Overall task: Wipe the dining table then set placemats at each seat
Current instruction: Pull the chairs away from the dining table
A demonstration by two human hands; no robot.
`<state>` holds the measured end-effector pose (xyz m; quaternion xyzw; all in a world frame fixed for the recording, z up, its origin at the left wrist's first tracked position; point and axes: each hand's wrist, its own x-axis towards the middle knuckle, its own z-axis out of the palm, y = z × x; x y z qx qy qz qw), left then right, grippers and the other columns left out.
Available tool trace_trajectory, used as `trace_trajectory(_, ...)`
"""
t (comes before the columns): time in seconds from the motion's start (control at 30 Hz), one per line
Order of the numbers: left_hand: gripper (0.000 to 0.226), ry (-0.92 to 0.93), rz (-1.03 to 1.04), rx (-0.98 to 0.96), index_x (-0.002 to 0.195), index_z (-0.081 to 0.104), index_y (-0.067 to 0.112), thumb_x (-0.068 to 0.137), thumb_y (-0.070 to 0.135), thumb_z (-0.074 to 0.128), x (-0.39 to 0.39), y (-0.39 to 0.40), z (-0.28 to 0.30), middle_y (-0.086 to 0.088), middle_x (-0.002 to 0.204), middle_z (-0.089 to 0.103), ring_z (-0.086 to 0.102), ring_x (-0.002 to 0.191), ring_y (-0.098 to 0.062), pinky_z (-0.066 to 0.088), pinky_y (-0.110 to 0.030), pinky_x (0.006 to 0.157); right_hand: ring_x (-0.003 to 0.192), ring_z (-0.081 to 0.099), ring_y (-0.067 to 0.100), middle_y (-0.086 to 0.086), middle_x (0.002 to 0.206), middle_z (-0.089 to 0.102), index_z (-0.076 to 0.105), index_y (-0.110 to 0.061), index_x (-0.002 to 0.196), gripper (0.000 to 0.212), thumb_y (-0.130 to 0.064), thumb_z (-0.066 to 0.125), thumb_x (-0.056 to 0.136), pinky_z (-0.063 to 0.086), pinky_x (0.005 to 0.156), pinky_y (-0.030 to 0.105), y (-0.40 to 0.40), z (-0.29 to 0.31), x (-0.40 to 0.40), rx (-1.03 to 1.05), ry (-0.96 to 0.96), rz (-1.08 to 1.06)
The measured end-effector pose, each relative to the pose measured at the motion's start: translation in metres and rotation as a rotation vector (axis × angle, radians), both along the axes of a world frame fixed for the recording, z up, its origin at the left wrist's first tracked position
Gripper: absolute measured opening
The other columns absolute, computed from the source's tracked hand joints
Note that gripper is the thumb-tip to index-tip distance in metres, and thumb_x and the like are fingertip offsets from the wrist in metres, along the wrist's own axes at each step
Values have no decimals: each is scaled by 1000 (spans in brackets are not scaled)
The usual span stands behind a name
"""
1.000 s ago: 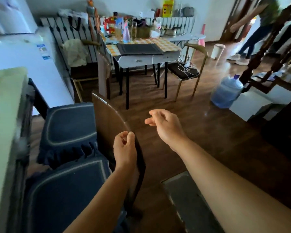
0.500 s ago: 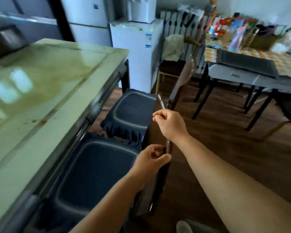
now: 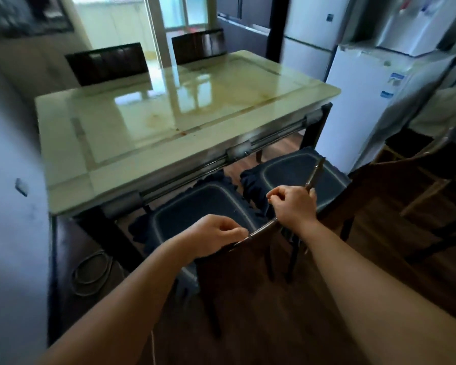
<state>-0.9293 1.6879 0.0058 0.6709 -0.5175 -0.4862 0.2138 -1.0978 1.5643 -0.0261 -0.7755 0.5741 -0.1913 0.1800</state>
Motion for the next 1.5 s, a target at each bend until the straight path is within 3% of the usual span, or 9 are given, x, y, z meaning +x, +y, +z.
trace_trajectory(0.2,19,-148,120,-256,87,67,37,72,49,68,-3,36,-23,12,82,70,66,75,1,55,-21,67,114,48,17,-2,102,66,67,-33,104,31,-25,38,94,1,115,47,3,11,-8,119,-4,93)
trace_trajectory(0.27,18,-167,252,-430,83,66,38,70,50,69,-10,48,-37,14,79,70,65,73,4,53,-17,65,94,52,12,-7,85,64,63,-32,110,33,-18,38,94,17,113,43,1,16,-16,232,-174,134)
trace_trajectory(0.37,16,-35,573,-535,70,67,31,68,46,73,-22,58,-51,10,68,69,63,63,-1,51,-20,58,77,48,8,-11,89,51,58,-15,118,34,-3,41,91,43,78,26,-4,23,-28,197,-432,72)
trace_trajectory(0.57,53,330,1047,-498,50,61,15,92,43,45,-38,43,-59,-3,55,62,58,61,-20,47,-42,73,118,42,26,20,142,34,44,-4,132,46,-3,51,86,32,109,46,-46,20,-52,106,-381,-61)
trace_trajectory(0.77,64,278,1421,-655,32,50,18,93,35,39,-48,22,-66,-2,35,53,52,40,-14,45,-38,64,136,30,27,13,151,26,19,-10,147,76,-19,62,86,29,113,42,-110,5,-67,321,-507,-89)
trace_trajectory(0.9,67,206,1551,-686,30,49,14,90,40,37,-49,17,-66,-6,30,49,48,36,-18,43,-34,56,89,60,33,12,121,54,45,-24,126,50,-25,69,82,52,80,56,-138,-2,-63,681,-741,-213)
trace_trajectory(1.03,66,105,1700,-714,37,47,-1,96,28,39,-52,6,-57,-5,27,44,43,30,-9,41,-27,51,68,57,37,17,87,53,54,-19,99,19,-8,57,83,51,48,62,-154,1,-46,840,-718,-324)
trace_trajectory(1.27,64,42,1815,-680,49,49,-13,94,32,38,-20,-21,-38,-18,43,49,45,32,-10,41,-24,53,67,55,36,20,81,50,52,-7,86,10,2,48,83,49,58,60,-174,10,-7,803,-741,-302)
trace_trajectory(1.5,61,106,1866,-759,37,43,4,87,38,43,58,-48,-43,-4,24,43,42,26,-14,39,-11,36,82,55,37,17,86,51,49,-11,83,12,0,52,83,50,70,65,-196,17,51,798,-800,-284)
